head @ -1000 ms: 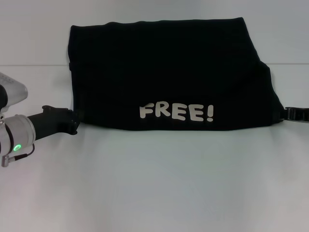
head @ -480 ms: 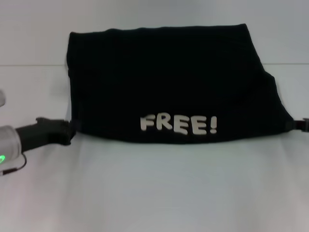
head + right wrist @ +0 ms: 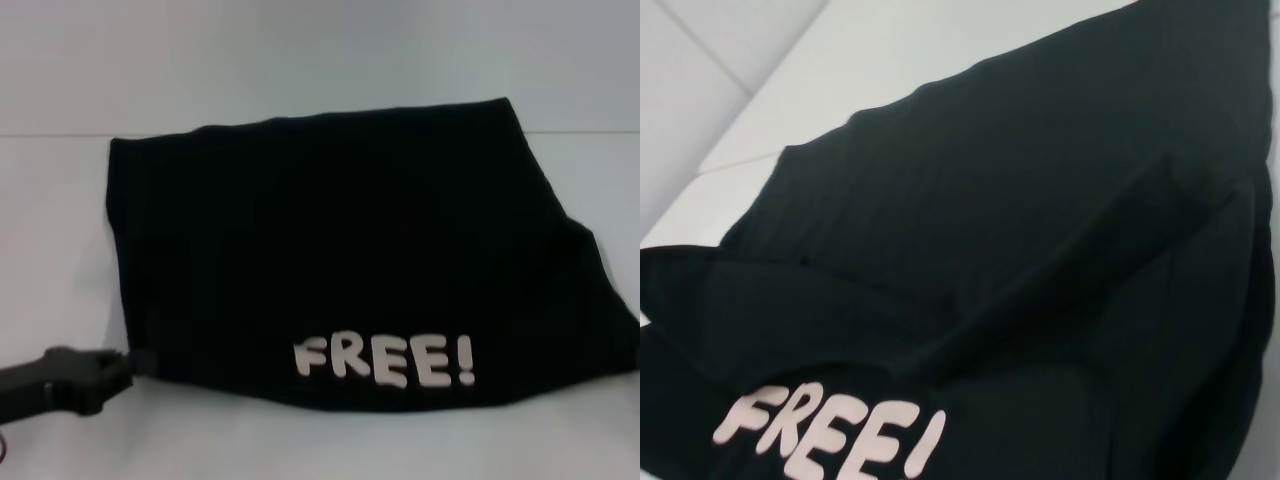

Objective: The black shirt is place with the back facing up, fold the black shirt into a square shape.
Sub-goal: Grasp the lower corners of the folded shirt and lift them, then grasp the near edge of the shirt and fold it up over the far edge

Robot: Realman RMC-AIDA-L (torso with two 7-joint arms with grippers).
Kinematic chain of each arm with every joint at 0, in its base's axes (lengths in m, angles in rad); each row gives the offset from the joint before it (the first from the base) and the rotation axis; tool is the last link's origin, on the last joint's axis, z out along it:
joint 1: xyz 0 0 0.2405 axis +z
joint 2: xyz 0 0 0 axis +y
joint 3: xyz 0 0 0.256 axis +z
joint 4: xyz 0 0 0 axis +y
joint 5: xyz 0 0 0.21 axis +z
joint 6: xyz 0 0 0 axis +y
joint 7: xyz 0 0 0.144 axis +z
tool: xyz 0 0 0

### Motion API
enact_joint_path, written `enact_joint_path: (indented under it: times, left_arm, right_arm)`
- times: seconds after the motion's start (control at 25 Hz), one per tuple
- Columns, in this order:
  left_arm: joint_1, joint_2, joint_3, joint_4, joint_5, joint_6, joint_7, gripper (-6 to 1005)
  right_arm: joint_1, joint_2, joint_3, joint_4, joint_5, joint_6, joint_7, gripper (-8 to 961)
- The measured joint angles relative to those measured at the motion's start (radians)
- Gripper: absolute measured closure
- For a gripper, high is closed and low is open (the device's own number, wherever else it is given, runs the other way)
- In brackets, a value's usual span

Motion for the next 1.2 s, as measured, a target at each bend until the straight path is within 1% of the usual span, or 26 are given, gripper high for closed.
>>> enact_joint_path:
  times: [0.2, 0.4, 0.56, 0.64, 0.8, 0.92, 1.0, 1.16, 1.2]
  left_arm:
    - [0.007, 0.01, -0.07, 0.0, 0.096, 0.099, 0.0, 996]
    - [0.007, 0.014, -0.078, 0.0, 0.147, 0.154, 0.0, 996]
    - [0.003, 0.021, -0.087, 0.001, 0.165, 0.191, -0.001, 996]
    - [-0.001, 0.026, -0.105, 0.001, 0.191, 0.212, -0.002, 996]
    - [-0.003, 0.031, -0.135, 0.003, 0.227, 0.258, -0.001, 996]
    - [-0.012, 0.037, -0.152, 0.01, 0.229, 0.273, -0.001, 996]
    - [-0.035, 0.045, -0.158, 0.008, 0.229, 0.263, -0.003, 997]
    - [-0.09, 0.058, -0.16, -0.019, 0.22, 0.203, -0.01, 997]
    - [-0.115, 0.065, -0.16, -0.035, 0.218, 0.171, -0.013, 997]
  right_arm:
    - [-0.079, 0.004, 0.021, -0.006, -0.009, -0.087, -0.068, 925]
    - [-0.144, 0.004, 0.065, -0.007, -0.009, -0.173, -0.134, 919]
    - [-0.192, 0.007, 0.104, -0.004, -0.009, -0.234, -0.18, 914]
    - [-0.227, 0.013, 0.134, -0.007, -0.009, -0.265, -0.196, 912]
    - [-0.251, 0.014, 0.151, -0.008, -0.02, -0.288, -0.197, 907]
    - [-0.248, 0.014, 0.187, -0.008, -0.034, -0.301, -0.197, 904]
    - [-0.227, 0.011, 0.211, -0.008, -0.035, -0.296, -0.197, 901]
    - [-0.151, 0.002, 0.243, -0.007, -0.035, -0.265, -0.195, 897]
    - [-0.13, 0.0, 0.248, -0.007, -0.035, -0.257, -0.193, 895]
